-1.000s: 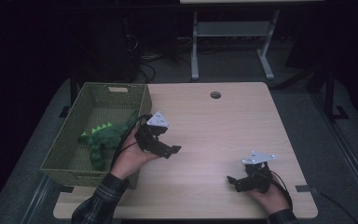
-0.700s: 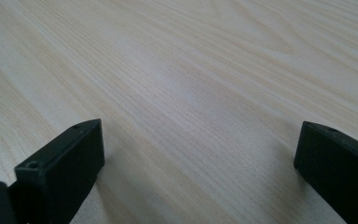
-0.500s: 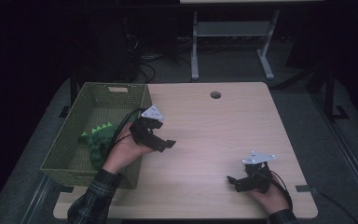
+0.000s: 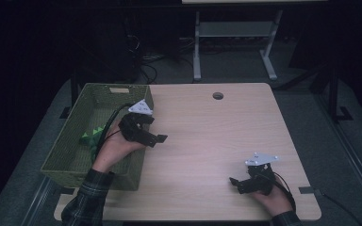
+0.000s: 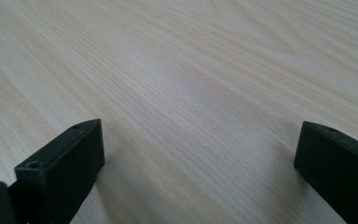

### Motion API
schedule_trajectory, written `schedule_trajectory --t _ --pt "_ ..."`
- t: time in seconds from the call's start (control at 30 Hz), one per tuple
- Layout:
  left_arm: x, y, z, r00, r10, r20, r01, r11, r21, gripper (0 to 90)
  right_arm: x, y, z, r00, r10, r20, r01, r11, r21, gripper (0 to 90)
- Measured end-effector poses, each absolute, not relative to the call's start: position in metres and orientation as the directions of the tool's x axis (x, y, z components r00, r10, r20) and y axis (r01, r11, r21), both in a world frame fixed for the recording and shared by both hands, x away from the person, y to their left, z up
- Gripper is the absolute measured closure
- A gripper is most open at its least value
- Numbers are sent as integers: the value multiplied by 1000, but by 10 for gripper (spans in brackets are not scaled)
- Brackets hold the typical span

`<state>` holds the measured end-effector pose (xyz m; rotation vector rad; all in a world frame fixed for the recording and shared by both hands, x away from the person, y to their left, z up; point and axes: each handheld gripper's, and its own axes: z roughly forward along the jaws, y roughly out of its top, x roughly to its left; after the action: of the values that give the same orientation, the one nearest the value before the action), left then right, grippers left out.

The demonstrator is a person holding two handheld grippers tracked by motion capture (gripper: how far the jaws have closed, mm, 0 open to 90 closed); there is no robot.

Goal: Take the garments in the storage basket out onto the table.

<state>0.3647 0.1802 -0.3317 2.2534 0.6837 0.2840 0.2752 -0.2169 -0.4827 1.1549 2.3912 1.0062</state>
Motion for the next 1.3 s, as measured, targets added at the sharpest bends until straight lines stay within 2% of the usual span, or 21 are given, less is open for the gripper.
schedule_trajectory --t 0.8,0.87,1.3 --pt "373 239 -326 751 660 1 449 -512 732 160 275 -217 -483 -634 772 36 566 432 702 12" --pt "375 247 -328 741 672 1 460 -508 728 194 274 -216 -483 -633 773 40 568 429 702 12" --pt "380 272 -338 703 711 19 499 -511 700 227 274 -216 -483 -637 770 41 567 432 701 12"
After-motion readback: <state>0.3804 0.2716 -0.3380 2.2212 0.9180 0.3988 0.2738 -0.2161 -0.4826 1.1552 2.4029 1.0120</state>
